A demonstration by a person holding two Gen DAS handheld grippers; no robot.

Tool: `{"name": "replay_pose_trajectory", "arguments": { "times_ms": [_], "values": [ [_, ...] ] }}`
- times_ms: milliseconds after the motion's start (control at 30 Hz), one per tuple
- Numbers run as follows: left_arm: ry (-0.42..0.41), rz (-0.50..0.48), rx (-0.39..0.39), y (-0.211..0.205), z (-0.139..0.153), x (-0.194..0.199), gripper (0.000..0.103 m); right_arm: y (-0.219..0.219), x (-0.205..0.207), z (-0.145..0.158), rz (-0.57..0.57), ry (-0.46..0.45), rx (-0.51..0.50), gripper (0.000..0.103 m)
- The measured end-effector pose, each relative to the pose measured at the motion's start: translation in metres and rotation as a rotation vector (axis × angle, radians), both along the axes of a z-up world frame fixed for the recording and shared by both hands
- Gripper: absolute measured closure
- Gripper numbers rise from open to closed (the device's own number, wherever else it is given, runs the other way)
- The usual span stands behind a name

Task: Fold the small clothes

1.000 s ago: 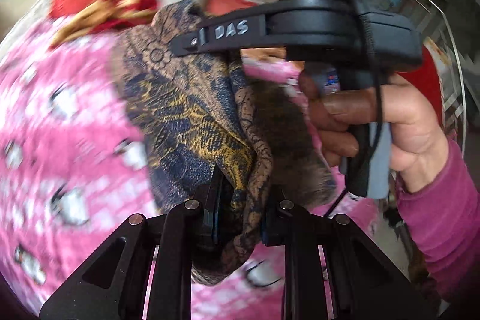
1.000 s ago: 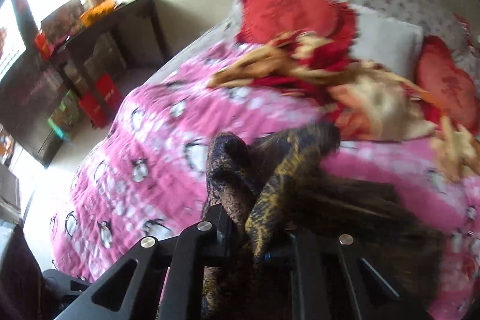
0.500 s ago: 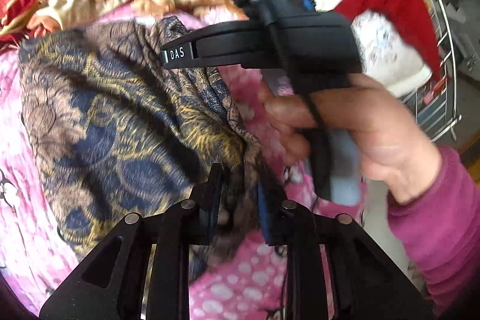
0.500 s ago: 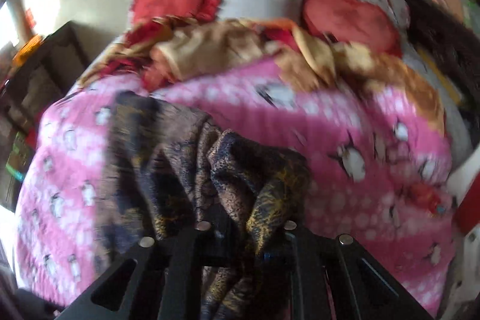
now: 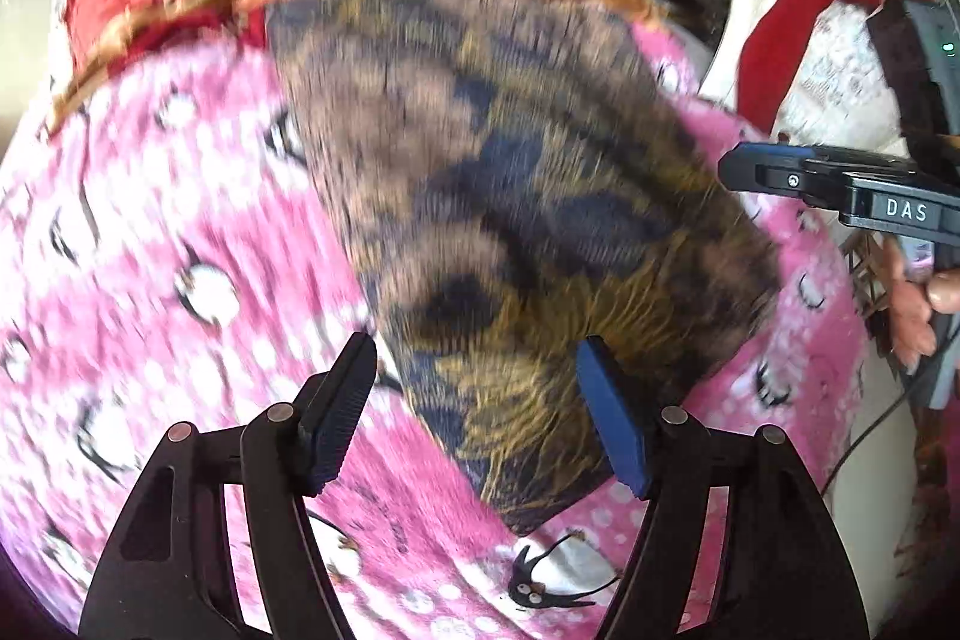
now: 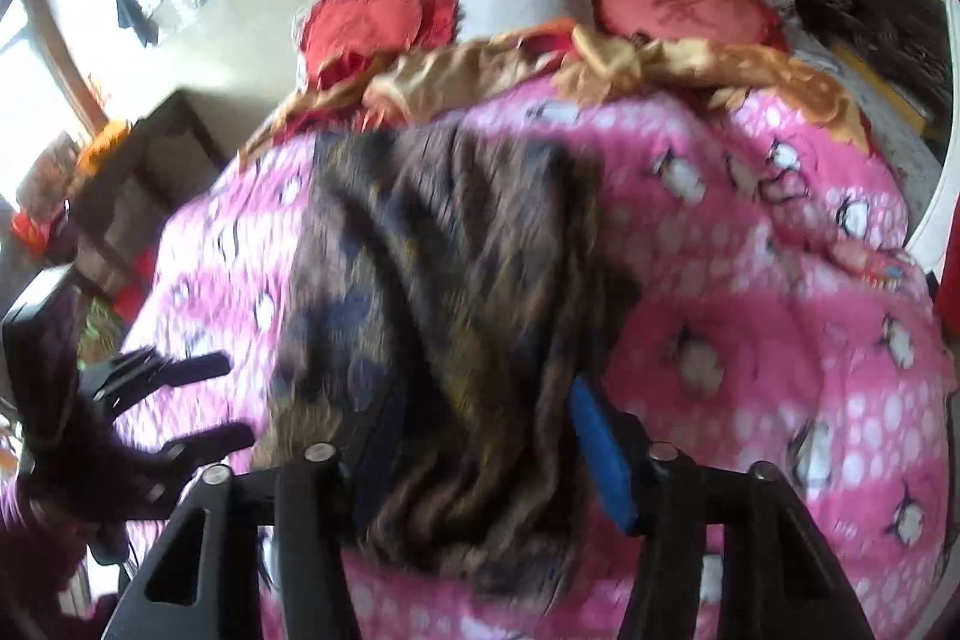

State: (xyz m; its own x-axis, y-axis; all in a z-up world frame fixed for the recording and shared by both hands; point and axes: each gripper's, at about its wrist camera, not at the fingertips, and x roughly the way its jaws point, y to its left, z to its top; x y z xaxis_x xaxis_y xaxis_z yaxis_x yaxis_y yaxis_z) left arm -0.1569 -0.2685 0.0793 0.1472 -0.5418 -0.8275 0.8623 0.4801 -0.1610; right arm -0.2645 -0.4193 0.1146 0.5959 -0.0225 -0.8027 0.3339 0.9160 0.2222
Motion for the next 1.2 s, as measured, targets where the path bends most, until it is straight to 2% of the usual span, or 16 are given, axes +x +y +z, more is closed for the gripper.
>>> {"name": "replay_pose_trajectory", "arguments": {
  "times_ms": [100, 133, 167, 333, 367, 433, 533, 600, 667, 733, 800, 833, 867, 900, 1067, 1200],
  "values": [
    [0.017, -0.003, 0.025, 0.0, -0.016, -0.009, 0.034, 0.007, 0.004, -0.021, -0.023, 0.053, -0.013, 0.06],
    [0.027, -0.003, 0.03, 0.001, -0.019, -0.012, 0.034, 0.006, 0.006, -0.028, -0.025, 0.054, 0.009, 0.07],
    [0.032, -0.006, 0.034, 0.004, -0.021, -0.018, 0.034, 0.007, 0.007, -0.034, -0.024, 0.065, 0.001, 0.09],
    [0.052, -0.021, 0.039, 0.011, -0.03, -0.029, 0.033, -0.002, -0.02, -0.028, -0.067, 0.03, -0.053, 0.094],
    [0.052, -0.021, 0.048, 0.009, -0.031, -0.03, 0.034, -0.006, -0.021, -0.033, -0.079, 0.048, -0.051, 0.101],
    [0.046, -0.02, 0.037, 0.01, -0.026, -0.031, 0.034, -0.015, -0.022, -0.043, -0.098, 0.08, -0.023, 0.101],
    [0.025, -0.022, -0.006, 0.008, -0.016, -0.034, 0.034, -0.034, -0.029, -0.028, -0.126, -0.061, 0.143, 0.098],
    [0.027, -0.027, -0.013, 0.005, -0.014, -0.036, 0.034, -0.04, -0.024, -0.013, -0.157, -0.117, 0.114, 0.088],
    [0.035, -0.034, -0.008, 0.001, -0.015, -0.038, 0.034, -0.046, -0.004, -0.003, -0.194, -0.13, 0.037, 0.057],
    [0.026, -0.036, 0.01, -0.005, -0.018, -0.039, 0.034, -0.056, 0.022, -0.006, -0.218, -0.149, 0.048, 0.05],
    [0.021, -0.037, 0.014, -0.007, -0.022, -0.041, 0.033, -0.063, 0.044, -0.011, -0.211, -0.137, 0.079, 0.051],
    [0.021, -0.038, 0.014, -0.009, -0.024, -0.043, 0.033, -0.064, 0.059, -0.013, -0.191, -0.124, 0.068, 0.064],
    [0.022, -0.04, 0.015, -0.01, -0.025, -0.043, 0.033, -0.062, 0.068, -0.013, -0.175, -0.109, 0.03, 0.087],
    [0.023, -0.044, 0.015, -0.012, -0.026, -0.044, 0.033, -0.059, 0.075, -0.01, -0.168, -0.088, -0.036, 0.092],
    [0.027, -0.064, 0.017, -0.019, -0.036, -0.043, 0.033, -0.086, 0.08, -0.018, -0.26, -0.064, -0.117, 0.096],
    [0.047, -0.061, 0.021, -0.024, -0.041, -0.042, 0.032, -0.103, 0.077, -0.046, -0.307, -0.009, -0.077, 0.097]
  ]
}}
